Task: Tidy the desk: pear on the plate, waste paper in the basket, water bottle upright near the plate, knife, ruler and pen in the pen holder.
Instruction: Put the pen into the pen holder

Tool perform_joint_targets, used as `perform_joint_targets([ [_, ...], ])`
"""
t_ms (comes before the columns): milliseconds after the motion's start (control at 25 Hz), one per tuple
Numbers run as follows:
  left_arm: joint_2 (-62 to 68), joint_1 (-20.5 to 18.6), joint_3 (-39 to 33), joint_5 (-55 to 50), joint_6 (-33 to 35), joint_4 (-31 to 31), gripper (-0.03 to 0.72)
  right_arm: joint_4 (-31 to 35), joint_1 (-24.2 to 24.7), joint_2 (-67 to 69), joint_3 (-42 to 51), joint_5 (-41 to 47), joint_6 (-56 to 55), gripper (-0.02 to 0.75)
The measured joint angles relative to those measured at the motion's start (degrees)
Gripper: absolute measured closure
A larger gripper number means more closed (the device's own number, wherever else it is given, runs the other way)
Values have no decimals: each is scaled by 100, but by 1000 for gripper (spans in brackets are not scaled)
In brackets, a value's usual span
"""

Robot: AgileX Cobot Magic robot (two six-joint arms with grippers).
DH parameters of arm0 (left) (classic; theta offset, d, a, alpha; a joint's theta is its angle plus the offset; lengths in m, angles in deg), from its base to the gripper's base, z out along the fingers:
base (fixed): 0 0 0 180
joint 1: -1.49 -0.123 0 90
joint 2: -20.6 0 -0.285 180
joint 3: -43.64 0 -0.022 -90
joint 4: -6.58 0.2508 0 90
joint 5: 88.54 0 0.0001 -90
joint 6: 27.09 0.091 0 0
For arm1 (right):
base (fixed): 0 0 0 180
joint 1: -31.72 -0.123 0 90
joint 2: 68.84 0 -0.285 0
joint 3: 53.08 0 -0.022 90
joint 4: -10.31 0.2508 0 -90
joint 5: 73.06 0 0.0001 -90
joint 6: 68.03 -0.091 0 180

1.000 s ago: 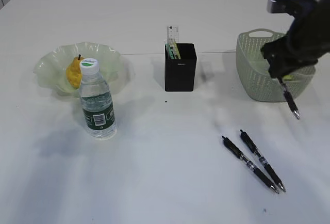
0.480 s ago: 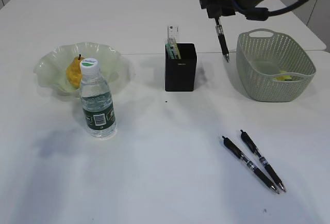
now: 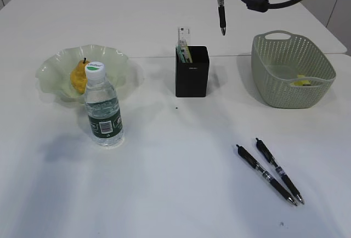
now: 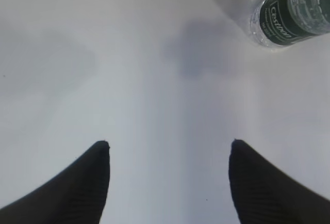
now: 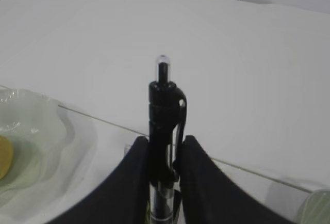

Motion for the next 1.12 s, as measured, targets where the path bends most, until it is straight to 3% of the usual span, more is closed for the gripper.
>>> perform_joint_targets([
  [480,0,0,0,193,0,0,178,450,-9,854,-708,-531,0,596],
  [1120,0,0,0,275,0,0,178,493,-223,1932,-1009,-850,0,596],
])
